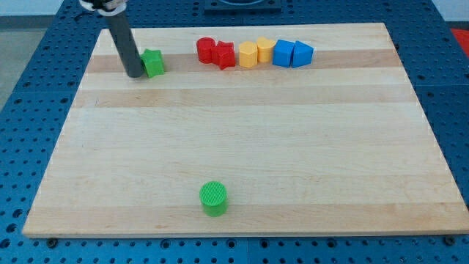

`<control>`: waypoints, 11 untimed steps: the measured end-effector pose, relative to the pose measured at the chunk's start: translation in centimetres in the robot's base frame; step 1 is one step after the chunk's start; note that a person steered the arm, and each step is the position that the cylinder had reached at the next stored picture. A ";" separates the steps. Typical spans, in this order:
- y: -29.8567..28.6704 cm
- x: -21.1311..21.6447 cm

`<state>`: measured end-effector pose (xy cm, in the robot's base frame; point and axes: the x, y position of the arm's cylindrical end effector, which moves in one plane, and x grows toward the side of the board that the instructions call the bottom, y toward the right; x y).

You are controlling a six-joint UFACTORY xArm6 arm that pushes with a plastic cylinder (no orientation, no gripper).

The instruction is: Push green star to the left of red circle

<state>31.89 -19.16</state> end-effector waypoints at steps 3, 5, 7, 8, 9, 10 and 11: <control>2.0 -1.0; 4.7 -1.7; 0.8 -2.0; -0.7 -4.0; -0.4 -5.4; 0.8 -5.4; 1.5 -5.4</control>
